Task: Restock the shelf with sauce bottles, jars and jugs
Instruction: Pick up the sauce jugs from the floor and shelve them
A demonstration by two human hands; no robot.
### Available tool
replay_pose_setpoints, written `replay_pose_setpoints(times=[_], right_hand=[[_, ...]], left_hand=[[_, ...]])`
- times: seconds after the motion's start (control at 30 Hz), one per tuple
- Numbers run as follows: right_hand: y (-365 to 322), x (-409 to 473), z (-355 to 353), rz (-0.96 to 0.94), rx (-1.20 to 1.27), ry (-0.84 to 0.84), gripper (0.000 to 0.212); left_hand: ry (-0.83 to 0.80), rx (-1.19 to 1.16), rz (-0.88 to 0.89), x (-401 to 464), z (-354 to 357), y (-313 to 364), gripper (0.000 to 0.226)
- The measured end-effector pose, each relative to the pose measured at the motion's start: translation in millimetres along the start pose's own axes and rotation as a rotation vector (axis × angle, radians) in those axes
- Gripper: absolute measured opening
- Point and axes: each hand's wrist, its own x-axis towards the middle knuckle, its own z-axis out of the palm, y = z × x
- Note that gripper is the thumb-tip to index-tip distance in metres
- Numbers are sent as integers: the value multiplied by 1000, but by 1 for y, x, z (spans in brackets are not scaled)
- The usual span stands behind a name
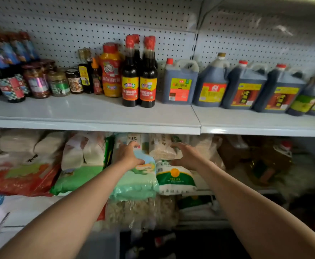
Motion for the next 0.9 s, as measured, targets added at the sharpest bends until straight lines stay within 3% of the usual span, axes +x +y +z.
replay_pose_setpoints(times=[0.4,0.9], right_hand=[[-24,-88,124,242,60,-122,69],[-17,-141,251,409,162,-417,59]], left_hand=[[-289,77,-34,-58,61,-119,70],[-470,-70,-251,-124,121,-225,70]])
